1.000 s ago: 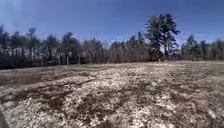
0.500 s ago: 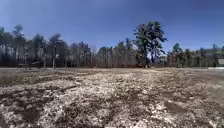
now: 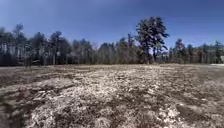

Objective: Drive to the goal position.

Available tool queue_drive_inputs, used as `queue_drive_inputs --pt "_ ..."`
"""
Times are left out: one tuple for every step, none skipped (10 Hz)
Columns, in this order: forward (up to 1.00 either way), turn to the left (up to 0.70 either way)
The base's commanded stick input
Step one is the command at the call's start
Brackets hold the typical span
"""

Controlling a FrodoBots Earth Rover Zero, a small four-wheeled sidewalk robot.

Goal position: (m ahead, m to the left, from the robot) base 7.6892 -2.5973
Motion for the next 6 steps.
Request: queue_drive_inputs --pt "0.7 0.0" --pt "0.7 0.0" --pt "0.7 0.0" --pt "0.7 0.0" --pt "0.7 0.0" --pt "0.7 0.0"
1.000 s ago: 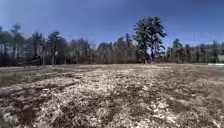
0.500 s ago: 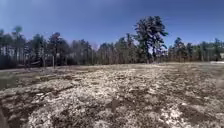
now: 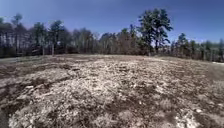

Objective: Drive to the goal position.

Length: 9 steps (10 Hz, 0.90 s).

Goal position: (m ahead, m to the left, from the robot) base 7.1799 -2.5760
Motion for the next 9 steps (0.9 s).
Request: queue_drive_inputs --pt "0.7 0.0" --pt "0.7 0.0" --pt "0.7 0.0" --pt "0.7 0.0" --pt "0.7 0.0" --pt "0.7 0.0" --pt "0.7 0.0" --pt "0.7 0.0" --pt "0.7 0.0"
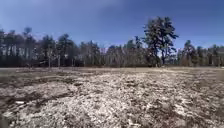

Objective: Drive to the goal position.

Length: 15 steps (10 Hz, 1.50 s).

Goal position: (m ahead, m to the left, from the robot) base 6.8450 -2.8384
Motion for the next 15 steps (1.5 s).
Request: queue_drive_inputs --pt "0.7 0.0" --pt "0.7 0.0" --pt "0.7 0.0" --pt "0.7 0.0" --pt "0.7 0.0" --pt "0.7 0.0" --pt "0.7 0.0" --pt "0.7 0.0" --pt "0.7 0.0" --pt "0.7 -0.07" --pt "0.7 -0.33" --pt "0.7 -0.35" --pt "0.7 -0.35" --pt "0.7 -0.35" --pt "0.7 -0.35"
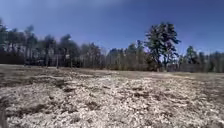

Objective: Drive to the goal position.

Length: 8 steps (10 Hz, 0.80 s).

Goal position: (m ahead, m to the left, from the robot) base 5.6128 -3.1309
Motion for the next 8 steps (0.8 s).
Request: queue_drive_inputs --pt "0.7 -0.35" --pt "0.7 -0.35" --pt "0.7 -0.35" --pt "0.7 -0.35" --pt "0.7 -0.35" --pt "0.7 -0.35" --pt "0.7 -0.34" --pt "0.7 -0.08"
